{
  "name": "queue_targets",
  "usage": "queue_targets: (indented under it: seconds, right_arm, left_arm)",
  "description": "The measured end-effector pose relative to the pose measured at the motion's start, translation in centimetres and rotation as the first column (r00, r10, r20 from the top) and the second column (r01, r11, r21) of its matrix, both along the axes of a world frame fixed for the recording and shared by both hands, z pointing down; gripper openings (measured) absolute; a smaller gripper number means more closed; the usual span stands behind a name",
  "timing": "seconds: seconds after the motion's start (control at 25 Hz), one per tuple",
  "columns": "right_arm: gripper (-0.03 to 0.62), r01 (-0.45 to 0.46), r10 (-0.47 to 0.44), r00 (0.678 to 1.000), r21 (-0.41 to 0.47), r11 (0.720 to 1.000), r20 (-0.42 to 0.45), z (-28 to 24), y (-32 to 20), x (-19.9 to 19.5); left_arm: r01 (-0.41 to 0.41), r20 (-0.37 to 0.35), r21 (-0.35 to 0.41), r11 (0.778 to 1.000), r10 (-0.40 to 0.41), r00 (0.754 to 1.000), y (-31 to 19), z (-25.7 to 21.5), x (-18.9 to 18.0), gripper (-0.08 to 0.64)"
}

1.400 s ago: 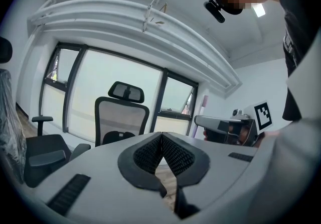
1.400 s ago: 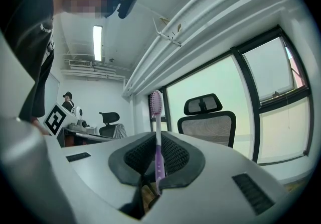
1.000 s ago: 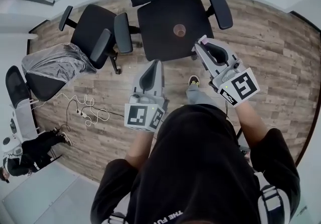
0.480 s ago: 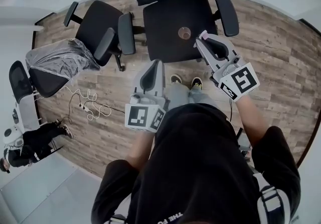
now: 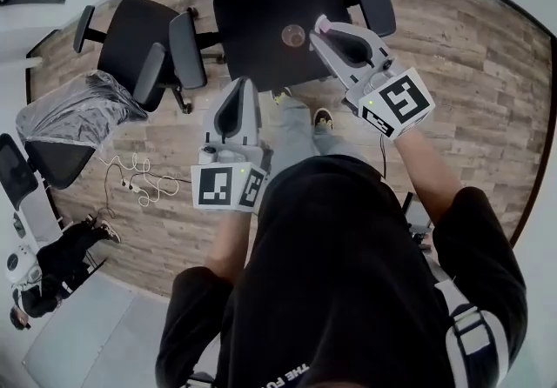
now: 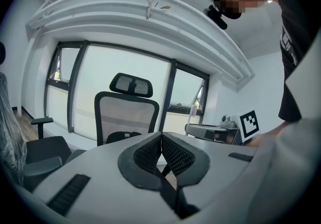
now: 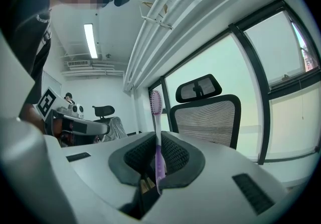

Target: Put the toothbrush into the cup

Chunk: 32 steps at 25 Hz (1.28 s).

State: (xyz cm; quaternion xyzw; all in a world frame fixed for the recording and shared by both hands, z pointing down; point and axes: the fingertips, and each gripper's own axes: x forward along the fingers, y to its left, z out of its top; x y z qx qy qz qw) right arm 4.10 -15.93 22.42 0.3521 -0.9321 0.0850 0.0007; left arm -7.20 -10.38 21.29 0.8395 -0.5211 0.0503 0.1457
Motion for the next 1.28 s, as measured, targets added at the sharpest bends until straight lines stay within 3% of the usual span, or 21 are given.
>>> queue_targets:
  seconds: [0.72, 1.28]
  right_arm:
    - [0.043, -0.026, 0.018, 0.997, -0.111, 0.993, -0.07, 8.7, -7.8, -1.4]
    - [0.043, -0.006, -0.017, 0.994, -0.199, 0.98, -0.111, 16.1, -11.4, -3.4]
  left_arm:
    - [-0.057, -0.026, -0.112, 0.992, 0.054, 0.998, -6.6, 8.7, -1.3, 0.023]
    - [-0.114, -0.049, -0.204, 0.972, 0.106, 0.993, -10.1, 16.6, -2.5, 0.023]
